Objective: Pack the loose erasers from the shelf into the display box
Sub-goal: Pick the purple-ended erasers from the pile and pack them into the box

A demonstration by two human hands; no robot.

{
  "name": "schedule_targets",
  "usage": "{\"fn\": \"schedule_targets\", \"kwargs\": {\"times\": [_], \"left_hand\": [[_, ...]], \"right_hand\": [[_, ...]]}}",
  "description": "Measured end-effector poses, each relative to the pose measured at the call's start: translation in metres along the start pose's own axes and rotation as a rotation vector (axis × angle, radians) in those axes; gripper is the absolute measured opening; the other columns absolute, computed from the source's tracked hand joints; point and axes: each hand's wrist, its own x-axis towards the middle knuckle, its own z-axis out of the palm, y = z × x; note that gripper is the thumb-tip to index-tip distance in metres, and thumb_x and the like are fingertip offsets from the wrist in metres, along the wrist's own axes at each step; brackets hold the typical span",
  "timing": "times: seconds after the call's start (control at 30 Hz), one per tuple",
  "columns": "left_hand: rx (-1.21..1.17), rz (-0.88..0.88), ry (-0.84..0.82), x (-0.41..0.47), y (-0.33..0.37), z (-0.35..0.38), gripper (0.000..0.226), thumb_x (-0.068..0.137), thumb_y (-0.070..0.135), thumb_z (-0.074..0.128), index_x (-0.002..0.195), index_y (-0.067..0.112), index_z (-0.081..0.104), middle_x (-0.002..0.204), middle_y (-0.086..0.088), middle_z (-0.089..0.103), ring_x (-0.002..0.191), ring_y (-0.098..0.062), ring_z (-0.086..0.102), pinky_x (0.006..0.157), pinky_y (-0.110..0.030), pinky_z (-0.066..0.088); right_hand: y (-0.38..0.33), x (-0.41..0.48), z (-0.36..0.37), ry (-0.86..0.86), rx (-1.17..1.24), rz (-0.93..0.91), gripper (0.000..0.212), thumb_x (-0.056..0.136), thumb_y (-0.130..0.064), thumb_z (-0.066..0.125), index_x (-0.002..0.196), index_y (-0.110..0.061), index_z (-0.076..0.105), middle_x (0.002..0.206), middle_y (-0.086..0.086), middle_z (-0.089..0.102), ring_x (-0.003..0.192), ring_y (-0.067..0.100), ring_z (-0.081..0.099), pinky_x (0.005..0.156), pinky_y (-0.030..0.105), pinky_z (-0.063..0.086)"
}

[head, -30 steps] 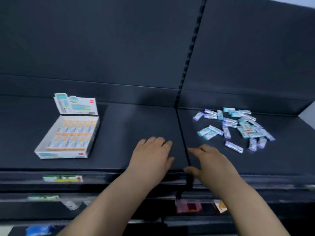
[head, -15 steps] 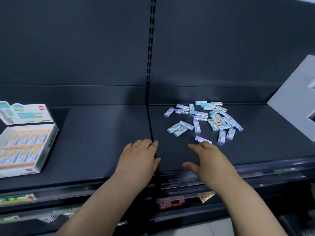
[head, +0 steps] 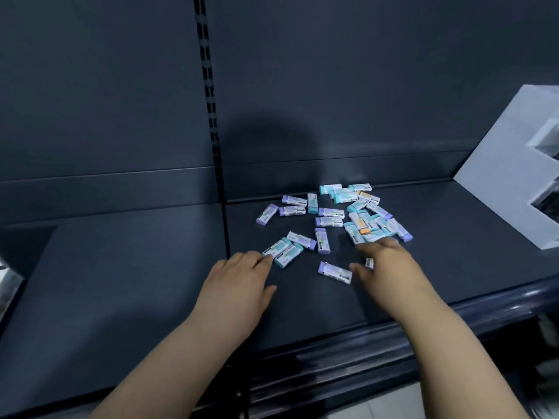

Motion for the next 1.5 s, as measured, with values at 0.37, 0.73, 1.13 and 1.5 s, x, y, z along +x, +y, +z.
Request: {"fn": "schedule_targets", "kwargs": {"times": [0.37,0.73,1.13,1.5], "left_hand": [[0.006,-0.227,0.011,0.067,0.082,0.025,0.055,0.094,0.045,0.037,0.144,0.026,0.025,0.141,0.009,0.035,0.128,-0.015,0.032,0.1,-0.028,0.026],[0.034,-0.547,0.052,0.057,0.112,0.031,0.053,0.094,0.05,0.032,0.143,0.031,0.025,0.141,0.014,0.035,0.128,-0.011,0.034,0.096,-0.025,0.026],[-0.281,-0.366,0.167,0.114,0.134,0.029,0.049,0.092,0.042,0.046,0.139,0.028,0.037,0.135,0.01,0.045,0.123,-0.011,0.038,0.102,-0.019,0.026],[-0.538,-0.272,0.148,0.145,0.132,0.025,0.035,0.083,0.029,0.068,0.117,0.024,0.062,0.106,0.007,0.058,0.094,-0.009,0.052,0.081,-0.008,0.033]], "right_hand": [[0.08,0.126,-0.015,-0.088,0.012,-0.276,0.033,0.087,-0.012,0.057,0.119,-0.018,0.06,0.125,0.007,0.049,0.108,0.025,0.053,0.092,0.03,0.043],[0.077,0.208,0.013,-0.517,-0.097,-0.596,0.039,0.086,-0.021,0.061,0.124,-0.023,0.054,0.135,0.001,0.035,0.128,0.016,0.032,0.106,0.024,0.026],[0.094,0.16,-0.021,-0.434,0.713,-0.356,0.02,0.071,-0.003,0.073,0.075,-0.015,0.058,0.078,-0.002,0.061,0.069,0.008,0.056,0.062,0.012,0.044],[0.112,0.149,-0.016,-0.356,0.665,-0.426,0.035,0.077,0.005,0.064,0.079,-0.03,0.064,0.087,-0.008,0.068,0.078,-0.002,0.06,0.07,0.005,0.043]]}}
